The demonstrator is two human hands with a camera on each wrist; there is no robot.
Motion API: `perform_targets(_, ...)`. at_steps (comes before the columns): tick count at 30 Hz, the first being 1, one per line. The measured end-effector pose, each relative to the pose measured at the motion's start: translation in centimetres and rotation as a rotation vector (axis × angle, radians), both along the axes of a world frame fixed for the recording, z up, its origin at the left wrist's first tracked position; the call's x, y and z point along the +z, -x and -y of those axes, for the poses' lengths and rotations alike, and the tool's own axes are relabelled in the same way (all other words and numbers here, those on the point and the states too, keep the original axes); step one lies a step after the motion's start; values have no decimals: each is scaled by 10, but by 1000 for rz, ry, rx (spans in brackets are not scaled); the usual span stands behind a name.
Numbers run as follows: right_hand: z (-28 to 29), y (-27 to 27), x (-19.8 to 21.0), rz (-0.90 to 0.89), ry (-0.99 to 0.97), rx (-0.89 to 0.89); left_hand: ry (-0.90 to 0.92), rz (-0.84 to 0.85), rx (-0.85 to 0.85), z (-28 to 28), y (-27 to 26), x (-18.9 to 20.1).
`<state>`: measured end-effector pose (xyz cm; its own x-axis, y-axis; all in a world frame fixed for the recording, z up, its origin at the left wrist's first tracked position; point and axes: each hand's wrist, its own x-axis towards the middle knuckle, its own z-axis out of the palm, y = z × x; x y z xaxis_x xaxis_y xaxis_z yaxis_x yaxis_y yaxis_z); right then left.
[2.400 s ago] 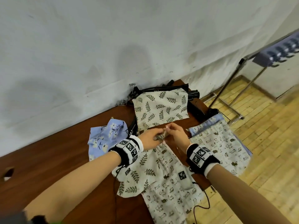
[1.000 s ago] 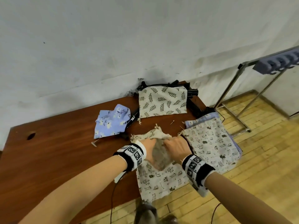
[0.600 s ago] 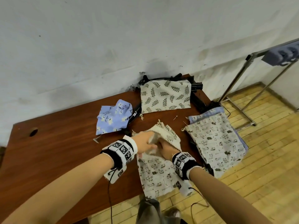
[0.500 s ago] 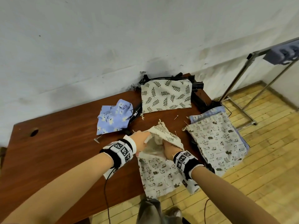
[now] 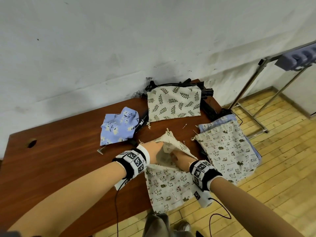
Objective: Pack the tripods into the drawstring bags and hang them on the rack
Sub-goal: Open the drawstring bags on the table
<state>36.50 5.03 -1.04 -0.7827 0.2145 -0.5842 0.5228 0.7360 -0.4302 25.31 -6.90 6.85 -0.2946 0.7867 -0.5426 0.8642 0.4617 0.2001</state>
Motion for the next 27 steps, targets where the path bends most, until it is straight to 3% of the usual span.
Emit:
perform_targets(4, -11, -8, 40, -150, -159, 257, 18, 21, -12, 3, 4, 10)
perform_targets(7, -30, -21, 69, -256, -551, 512, 1, 5, -62, 8, 16, 22)
perform_targets(11, -77, -43, 93, -285, -817, 555, -91, -80, -195, 12, 30, 46)
perform_targets(15, -96, -58, 107, -467, -800, 395, -343, -179, -240, 3, 27, 65)
perform_targets(18, -106, -70, 130, -643, -555, 117, -560, -335, -225, -8, 25, 85)
perform_targets(22, -119, -92, 167, -659, -350, -141, -692, -467, -164, -18, 24, 115)
perform_targets(24, -123, -106, 187, -738, -260, -260, -818, -370, -95, -26, 18, 128)
perform_targets(27, -138, -126, 211, -901, -211, -428, -932, -33, 100, -40, -8, 153)
